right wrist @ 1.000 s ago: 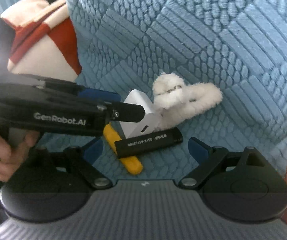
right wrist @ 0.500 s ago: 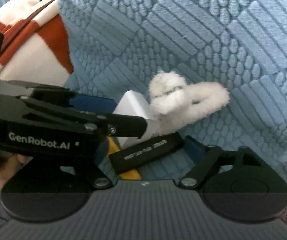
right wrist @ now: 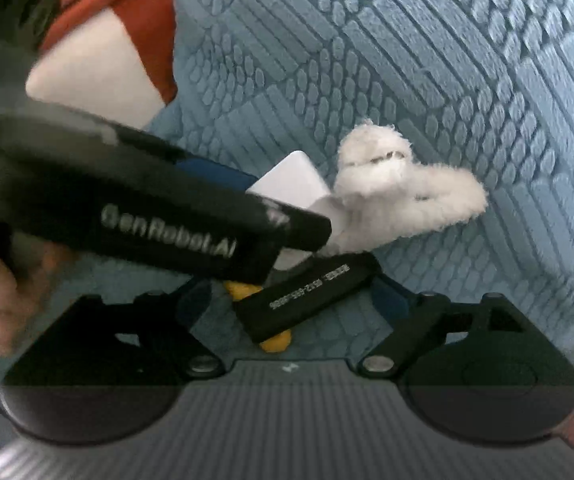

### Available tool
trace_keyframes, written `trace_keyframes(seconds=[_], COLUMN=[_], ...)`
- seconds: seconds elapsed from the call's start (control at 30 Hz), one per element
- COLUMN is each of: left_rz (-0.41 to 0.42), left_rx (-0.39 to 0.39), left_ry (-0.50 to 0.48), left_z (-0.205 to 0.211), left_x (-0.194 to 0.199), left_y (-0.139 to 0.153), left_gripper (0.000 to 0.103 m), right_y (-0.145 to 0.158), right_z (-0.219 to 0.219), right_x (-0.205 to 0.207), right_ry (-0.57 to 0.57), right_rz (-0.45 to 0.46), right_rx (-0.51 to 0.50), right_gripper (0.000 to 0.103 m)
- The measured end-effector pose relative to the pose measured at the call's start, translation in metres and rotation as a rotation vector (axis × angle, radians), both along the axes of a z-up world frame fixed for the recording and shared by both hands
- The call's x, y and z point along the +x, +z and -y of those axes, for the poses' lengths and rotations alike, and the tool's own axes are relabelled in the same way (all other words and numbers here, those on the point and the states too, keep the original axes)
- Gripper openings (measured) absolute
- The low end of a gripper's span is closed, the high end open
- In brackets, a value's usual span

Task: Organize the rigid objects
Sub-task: 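Reach the left gripper to the white charger and close on it, then grasp the black USB stick with the right gripper while the left gripper holds the charger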

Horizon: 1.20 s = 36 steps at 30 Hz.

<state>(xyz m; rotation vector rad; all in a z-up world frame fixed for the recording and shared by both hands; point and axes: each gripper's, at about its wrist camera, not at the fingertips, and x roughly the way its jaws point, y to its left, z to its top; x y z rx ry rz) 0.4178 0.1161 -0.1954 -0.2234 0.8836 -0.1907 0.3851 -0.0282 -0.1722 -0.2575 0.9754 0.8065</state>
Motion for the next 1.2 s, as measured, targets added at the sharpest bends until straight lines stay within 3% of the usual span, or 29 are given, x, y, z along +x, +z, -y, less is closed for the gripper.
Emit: trace_keyframes(seconds=[0.2,0.3,0.5,0.53,0.57,0.97,1.2], left_rz=[-0.023,-0.038,-0.059,-0.062,-0.061,-0.043,-0.036], left_rx=[-0.027,-0.045,-0.062,-0.059,-0.053,-0.078,-0.055], left_ry=[0.026,0.057,0.088,0.084,0.082,0.138,0.183], left_z=[-0.007,-0.016,-0.025,-0.025,-0.023,-0.016,-0.021], left_x=[0.0,0.001,-0.002,-0.003,-0.006,-0.044,-0.083], left_y=[0.001,0.004,0.005,0.005,0.007,0.025,0.038], left_gripper=[0.064,0.064,0.061,0.061,0.061,0.059,0.058], right_y=[-0.006,-0.01,-0.002,-0.001,0.001,0.015,0.026], right_z=[-0.01,-0.012,-0.003,-0.002,0.001,0.011,0.041], right_x=[0.007,0.014,0.02,0.019,0.016,-0.027,-0.055], right_ry=[-0.01,-0.062,-0.18,-0.19,-0.188,-0.199,-0.282], right_rz=[0.036,-0.021,-0.141,-0.151,-0.159,-0.157,-0.105], right_rx=[0.0,0.029,0.071,0.07,0.072,0.001,-0.016], right_gripper=[0.089,0.088,0.055,0.048,0.034,0.025,0.025])
